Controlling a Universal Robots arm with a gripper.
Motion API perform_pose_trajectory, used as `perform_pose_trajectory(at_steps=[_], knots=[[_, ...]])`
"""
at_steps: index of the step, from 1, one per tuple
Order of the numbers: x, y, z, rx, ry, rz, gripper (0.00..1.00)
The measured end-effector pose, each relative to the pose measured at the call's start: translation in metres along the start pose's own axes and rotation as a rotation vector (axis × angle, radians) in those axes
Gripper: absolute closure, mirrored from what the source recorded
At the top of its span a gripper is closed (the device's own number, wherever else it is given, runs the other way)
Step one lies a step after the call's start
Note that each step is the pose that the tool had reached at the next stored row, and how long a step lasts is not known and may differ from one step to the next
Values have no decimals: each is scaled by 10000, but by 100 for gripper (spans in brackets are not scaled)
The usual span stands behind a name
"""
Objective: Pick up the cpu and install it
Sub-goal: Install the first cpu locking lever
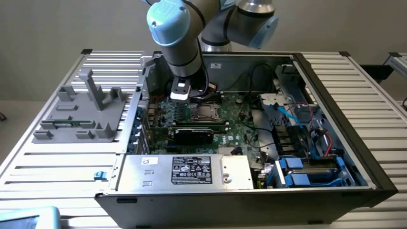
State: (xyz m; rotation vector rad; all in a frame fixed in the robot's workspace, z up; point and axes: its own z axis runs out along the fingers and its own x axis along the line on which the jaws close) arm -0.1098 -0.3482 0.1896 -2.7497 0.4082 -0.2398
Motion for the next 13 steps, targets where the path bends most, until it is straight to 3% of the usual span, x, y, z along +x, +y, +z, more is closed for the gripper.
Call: perform_pose_trajectory(at_steps=[13], knots=[[1, 7, 3, -8, 18, 47, 89]])
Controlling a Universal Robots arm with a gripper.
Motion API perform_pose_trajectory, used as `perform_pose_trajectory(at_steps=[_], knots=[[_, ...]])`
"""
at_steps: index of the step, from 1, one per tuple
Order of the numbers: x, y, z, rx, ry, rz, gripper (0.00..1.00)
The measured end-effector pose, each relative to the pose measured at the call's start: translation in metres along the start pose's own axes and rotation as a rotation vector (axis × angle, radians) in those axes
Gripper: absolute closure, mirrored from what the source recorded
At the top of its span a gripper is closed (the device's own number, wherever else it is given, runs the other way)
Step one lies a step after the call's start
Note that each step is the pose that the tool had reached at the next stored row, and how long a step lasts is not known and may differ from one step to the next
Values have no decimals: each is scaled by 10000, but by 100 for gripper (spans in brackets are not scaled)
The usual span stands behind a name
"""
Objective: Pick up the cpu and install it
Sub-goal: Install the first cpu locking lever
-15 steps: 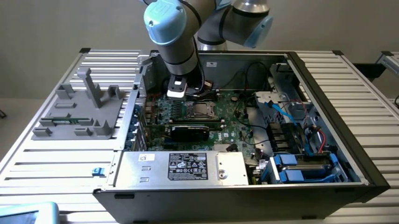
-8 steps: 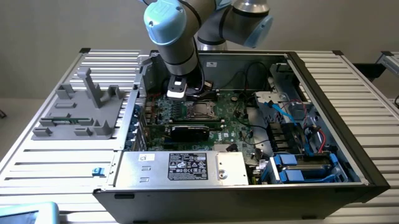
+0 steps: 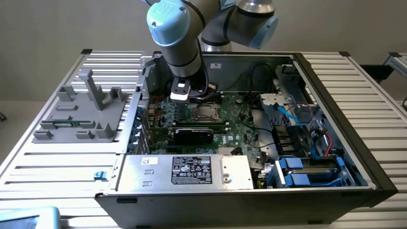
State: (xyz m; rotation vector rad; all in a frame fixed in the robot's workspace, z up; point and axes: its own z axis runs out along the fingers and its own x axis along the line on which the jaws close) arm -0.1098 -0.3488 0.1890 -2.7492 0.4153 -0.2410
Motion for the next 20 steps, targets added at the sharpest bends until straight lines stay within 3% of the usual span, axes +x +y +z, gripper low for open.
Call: perform_pose_trajectory(at_steps=[20], knots=[[6, 14, -3, -17, 51, 129, 89]])
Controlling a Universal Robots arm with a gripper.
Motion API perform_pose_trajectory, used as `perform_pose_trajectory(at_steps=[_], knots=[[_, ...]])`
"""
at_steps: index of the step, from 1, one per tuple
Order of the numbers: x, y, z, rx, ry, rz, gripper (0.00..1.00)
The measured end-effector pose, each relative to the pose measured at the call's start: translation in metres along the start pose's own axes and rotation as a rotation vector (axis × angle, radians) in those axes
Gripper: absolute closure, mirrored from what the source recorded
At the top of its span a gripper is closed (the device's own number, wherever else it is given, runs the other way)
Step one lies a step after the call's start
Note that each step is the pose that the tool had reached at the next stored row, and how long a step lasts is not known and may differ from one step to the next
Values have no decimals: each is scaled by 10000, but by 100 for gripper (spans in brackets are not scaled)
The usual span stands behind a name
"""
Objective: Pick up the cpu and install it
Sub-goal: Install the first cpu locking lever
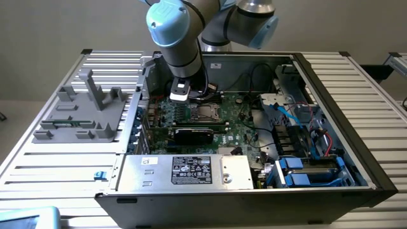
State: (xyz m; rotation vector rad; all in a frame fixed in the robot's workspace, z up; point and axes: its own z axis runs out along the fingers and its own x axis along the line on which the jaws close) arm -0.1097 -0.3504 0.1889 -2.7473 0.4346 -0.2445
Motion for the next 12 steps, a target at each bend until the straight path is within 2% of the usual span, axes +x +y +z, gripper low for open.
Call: perform_pose_trajectory(at_steps=[12], knots=[[51, -14, 12, -9, 28, 70, 89]])
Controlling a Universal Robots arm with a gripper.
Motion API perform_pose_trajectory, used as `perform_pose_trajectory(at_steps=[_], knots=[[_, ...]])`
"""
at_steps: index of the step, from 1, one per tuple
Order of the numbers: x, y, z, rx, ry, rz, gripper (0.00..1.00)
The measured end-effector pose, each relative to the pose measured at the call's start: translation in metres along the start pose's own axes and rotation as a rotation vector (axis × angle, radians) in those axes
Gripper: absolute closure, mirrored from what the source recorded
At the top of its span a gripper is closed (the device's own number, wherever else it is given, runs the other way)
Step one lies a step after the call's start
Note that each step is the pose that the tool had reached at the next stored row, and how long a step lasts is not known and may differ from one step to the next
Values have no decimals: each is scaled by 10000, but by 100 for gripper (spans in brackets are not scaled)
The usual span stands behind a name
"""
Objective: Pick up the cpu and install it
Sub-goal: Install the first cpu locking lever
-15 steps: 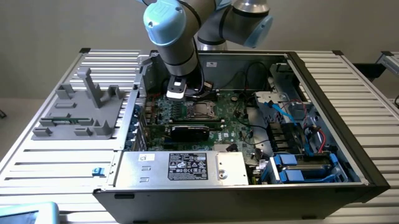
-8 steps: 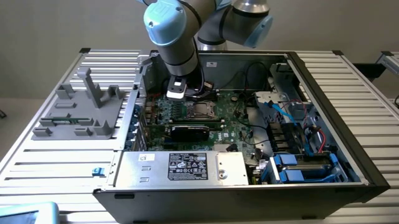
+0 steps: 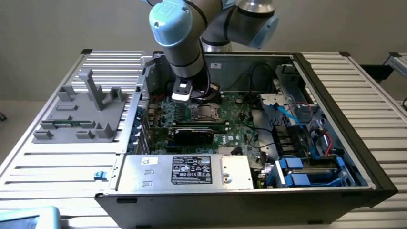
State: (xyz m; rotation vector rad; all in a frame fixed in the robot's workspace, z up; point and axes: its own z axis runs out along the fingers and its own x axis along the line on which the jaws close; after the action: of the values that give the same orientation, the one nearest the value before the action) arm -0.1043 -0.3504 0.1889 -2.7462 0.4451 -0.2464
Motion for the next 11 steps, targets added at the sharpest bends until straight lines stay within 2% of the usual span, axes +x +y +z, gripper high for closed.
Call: perform_pose_trajectory(at_steps=[11], knots=[[51, -15, 12, -4, 14, 32, 89]])
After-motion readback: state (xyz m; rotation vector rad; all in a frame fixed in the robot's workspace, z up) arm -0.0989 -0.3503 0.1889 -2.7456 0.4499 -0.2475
